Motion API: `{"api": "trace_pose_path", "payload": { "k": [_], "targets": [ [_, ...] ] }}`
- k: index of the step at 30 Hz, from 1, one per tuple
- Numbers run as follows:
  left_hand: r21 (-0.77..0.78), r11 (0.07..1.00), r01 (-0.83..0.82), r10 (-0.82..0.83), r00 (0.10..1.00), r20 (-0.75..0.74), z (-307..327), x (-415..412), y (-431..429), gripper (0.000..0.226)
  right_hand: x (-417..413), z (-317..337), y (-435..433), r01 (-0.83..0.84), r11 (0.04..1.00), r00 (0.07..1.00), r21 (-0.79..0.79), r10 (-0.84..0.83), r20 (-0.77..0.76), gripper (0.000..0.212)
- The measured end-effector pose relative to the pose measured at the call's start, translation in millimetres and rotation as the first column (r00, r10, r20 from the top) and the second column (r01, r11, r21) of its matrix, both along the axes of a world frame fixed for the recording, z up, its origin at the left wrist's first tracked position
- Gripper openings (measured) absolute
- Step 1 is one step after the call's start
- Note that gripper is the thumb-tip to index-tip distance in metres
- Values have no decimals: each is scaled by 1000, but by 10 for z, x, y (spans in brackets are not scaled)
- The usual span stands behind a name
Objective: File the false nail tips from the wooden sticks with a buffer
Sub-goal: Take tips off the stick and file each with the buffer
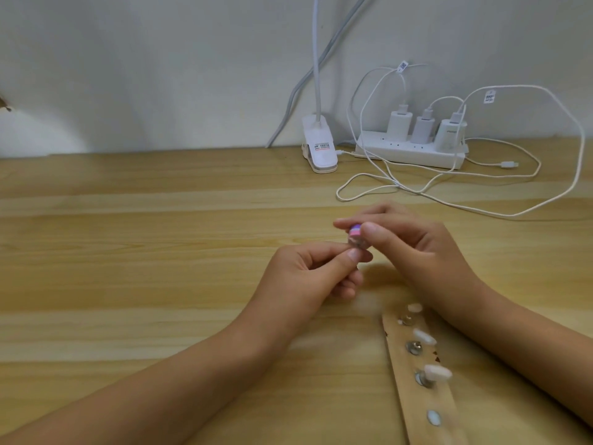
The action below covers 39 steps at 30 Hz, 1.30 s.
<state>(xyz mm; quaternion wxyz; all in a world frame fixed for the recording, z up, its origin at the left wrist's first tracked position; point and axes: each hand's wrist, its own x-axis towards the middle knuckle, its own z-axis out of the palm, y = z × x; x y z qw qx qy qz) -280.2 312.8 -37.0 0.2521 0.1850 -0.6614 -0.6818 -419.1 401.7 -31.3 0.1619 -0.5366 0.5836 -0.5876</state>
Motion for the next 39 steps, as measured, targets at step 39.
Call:
{"api": "trace_pose_path", "payload": {
  "k": [39],
  "targets": [
    [-50, 999, 22, -20, 998, 54, -15, -11, 8, 18, -62, -9, -4, -79, 995, 996, 60, 76, 53, 20]
  ]
}}
